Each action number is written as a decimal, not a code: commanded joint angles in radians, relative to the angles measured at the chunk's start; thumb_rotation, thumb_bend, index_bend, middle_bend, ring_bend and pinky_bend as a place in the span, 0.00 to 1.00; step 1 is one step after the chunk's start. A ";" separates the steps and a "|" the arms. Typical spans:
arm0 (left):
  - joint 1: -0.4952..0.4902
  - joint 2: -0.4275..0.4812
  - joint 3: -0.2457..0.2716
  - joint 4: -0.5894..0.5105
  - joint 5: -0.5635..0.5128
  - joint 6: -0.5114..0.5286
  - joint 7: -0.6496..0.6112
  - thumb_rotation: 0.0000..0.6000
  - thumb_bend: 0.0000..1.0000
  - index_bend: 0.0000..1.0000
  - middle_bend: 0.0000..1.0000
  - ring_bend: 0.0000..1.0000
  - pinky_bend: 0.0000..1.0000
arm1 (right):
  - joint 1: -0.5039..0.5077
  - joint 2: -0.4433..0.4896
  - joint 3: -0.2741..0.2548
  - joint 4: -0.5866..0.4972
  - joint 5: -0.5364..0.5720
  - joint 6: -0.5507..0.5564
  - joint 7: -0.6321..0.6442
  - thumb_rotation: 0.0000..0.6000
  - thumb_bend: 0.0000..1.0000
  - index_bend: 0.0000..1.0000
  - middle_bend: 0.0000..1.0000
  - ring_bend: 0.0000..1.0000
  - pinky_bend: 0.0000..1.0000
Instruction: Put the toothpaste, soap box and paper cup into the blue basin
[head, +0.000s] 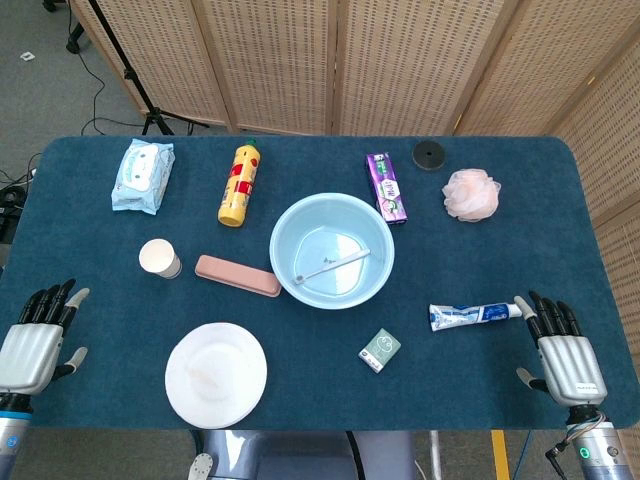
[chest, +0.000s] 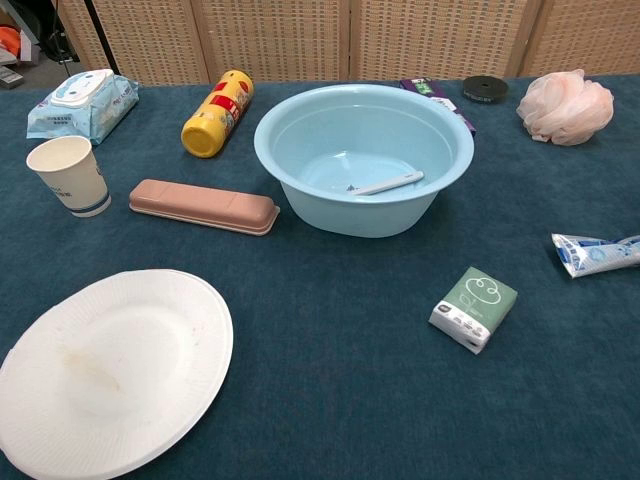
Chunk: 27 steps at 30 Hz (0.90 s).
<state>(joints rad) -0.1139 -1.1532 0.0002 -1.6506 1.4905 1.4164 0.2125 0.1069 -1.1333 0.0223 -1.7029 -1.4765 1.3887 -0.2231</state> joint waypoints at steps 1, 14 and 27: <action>-0.001 -0.002 0.001 0.002 -0.002 -0.002 0.005 1.00 0.27 0.00 0.00 0.00 0.09 | 0.000 0.000 -0.001 0.001 -0.002 0.000 0.001 1.00 0.16 0.00 0.00 0.00 0.05; 0.002 0.006 -0.003 -0.002 -0.003 0.005 -0.005 1.00 0.27 0.00 0.00 0.00 0.09 | 0.001 -0.003 -0.003 -0.005 -0.010 0.004 -0.014 1.00 0.16 0.00 0.00 0.00 0.05; 0.005 0.011 0.001 -0.018 0.005 0.012 0.009 1.00 0.27 0.00 0.00 0.00 0.09 | -0.002 0.002 -0.008 -0.005 -0.024 0.011 0.004 1.00 0.16 0.00 0.00 0.00 0.04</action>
<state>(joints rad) -0.1090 -1.1425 0.0012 -1.6683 1.4952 1.4287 0.2210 0.1052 -1.1315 0.0148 -1.7079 -1.5004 1.3993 -0.2187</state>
